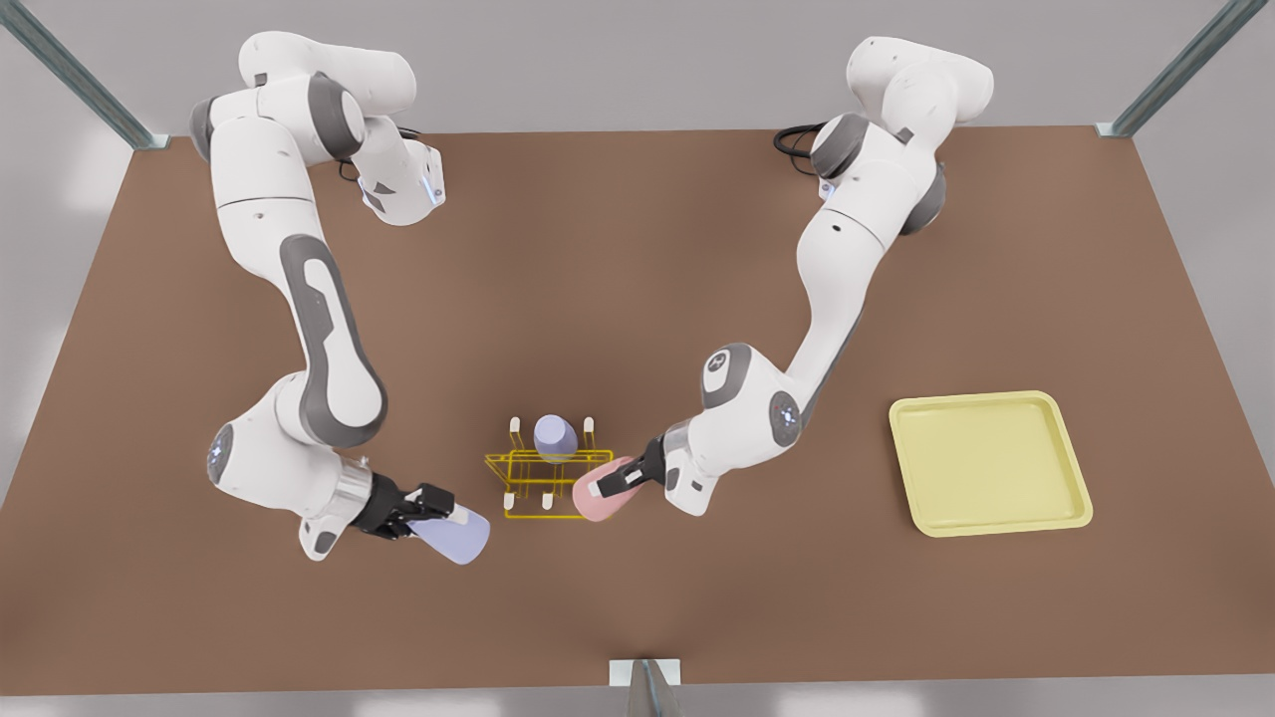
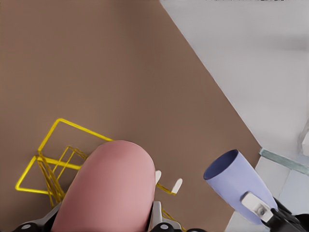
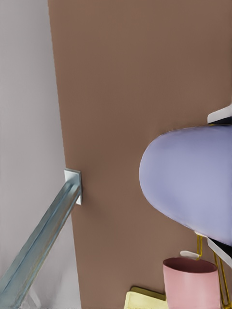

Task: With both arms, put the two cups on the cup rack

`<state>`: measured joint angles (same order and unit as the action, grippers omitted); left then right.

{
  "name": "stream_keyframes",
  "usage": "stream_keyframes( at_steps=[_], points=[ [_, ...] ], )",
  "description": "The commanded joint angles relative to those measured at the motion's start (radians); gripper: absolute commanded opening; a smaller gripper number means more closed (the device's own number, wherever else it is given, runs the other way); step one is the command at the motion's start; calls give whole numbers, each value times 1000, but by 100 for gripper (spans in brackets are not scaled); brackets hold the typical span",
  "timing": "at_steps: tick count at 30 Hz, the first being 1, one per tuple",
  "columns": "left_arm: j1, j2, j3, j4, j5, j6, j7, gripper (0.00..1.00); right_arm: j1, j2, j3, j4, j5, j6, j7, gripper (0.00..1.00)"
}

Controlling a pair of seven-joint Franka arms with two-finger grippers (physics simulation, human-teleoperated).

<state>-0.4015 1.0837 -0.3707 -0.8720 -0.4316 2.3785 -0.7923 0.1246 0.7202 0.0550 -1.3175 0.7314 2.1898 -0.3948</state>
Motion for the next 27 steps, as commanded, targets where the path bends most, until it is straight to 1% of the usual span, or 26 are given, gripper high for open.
stream_keyframes(
  at_steps=[1,2,3,4,14,17,18,19,20,21,22,23,25,26,27],
  points=[
    [-7,2,1,1,1,41,-99,86,10,-2,0,-2,19,-10,4,84],
    [-11,7,1,1,1,42,-100,87,15,-4,0,-5,14,-12,25,84],
    [-14,7,13,1,1,47,-100,89,18,-8,0,-6,16,-16,31,84],
    [-16,7,15,1,1,47,-100,100,24,-10,0,-6,14,-28,40,84],
    [-4,-28,16,1,2,38,-149,100,43,-19,-1,-5,-4,-65,44,84],
    [-7,-33,35,14,2,36,-169,100,49,-19,-1,-9,-9,-78,44,84],
    [-10,-48,76,13,4,-21,-169,100,53,-19,-1,-12,-9,-78,44,84],
    [-16,-86,130,13,20,-125,-169,100,59,-19,-1,-15,-9,-78,42,84],
    [-24,-134,179,14,137,-327,-168,100,61,-19,-1,-17,-10,-78,40,84],
    [-5,-201,181,14,293,-551,-165,100,61,-18,-1,-19,-20,-79,39,84],
    [30,-293,181,14,488,-896,27,100,61,-16,-1,-19,-27,-78,36,84],
    [105,-378,181,14,511,-1061,179,100,60,-16,-1,-19,-30,-78,34,84],
    [162,-464,181,13,669,-1245,491,100,55,-16,-1,-25,-44,-78,31,84],
    [176,-488,177,13,669,-1277,533,100,53,-16,-3,-25,-46,-78,31,84],
    [199,-562,181,-31,666,-1257,642,100,56,-12,-3,-25,-46,-78,33,84]
  ],
)
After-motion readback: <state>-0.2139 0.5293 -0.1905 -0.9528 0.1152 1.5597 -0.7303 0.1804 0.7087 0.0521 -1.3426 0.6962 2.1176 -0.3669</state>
